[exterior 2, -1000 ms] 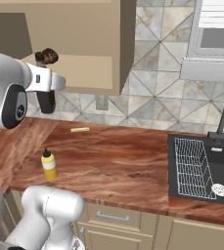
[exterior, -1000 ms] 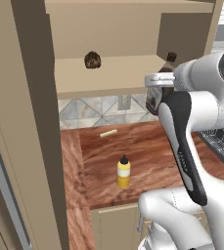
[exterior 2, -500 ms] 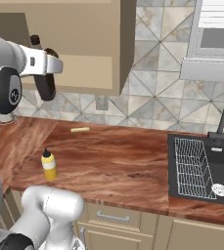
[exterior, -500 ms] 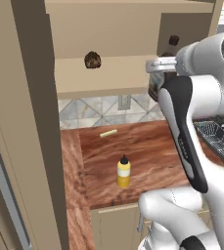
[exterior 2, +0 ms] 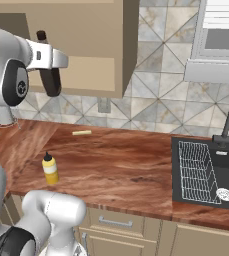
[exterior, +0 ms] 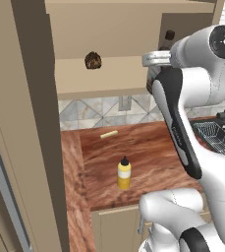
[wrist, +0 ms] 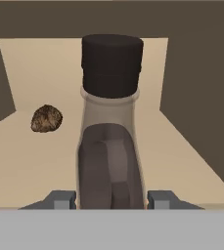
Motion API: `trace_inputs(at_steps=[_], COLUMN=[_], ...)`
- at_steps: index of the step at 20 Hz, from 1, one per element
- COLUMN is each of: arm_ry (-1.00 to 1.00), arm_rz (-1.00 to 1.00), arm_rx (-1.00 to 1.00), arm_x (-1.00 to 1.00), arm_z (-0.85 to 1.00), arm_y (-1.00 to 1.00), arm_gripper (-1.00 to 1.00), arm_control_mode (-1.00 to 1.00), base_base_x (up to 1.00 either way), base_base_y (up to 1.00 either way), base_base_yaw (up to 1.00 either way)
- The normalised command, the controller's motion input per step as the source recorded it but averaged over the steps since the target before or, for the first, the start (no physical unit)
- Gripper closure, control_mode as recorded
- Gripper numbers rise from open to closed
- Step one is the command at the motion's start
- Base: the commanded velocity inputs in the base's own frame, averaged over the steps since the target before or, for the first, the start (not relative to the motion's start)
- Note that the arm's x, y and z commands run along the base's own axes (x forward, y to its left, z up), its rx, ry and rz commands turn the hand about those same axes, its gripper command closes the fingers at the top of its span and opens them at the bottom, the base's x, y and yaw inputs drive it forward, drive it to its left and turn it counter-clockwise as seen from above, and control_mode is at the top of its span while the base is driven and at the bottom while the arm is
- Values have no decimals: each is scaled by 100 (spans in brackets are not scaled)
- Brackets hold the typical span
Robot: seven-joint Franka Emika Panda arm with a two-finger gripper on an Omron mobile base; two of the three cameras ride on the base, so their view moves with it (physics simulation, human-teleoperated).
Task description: Pick the syrup bottle and mustard from the counter and place them in the cabinet.
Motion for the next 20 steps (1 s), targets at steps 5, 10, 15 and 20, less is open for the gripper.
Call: trace_inputs(at_steps=[5,10,15,20], arm_ry=[0,0,0,0], arm_rz=[-1,0,0,0], arm_rx=[-1,-1,0,0], arm_x=[49,50,47,37], arm_z=[0,0,0,-4], arm_y=[0,0,0,0], arm_gripper=[100,100,100,100], arm_control_mode=[-100,-100,-100,-100], base_base_x=[0,0,0,0], base_base_y=[0,0,0,0], base_base_yaw=[0,0,0,0])
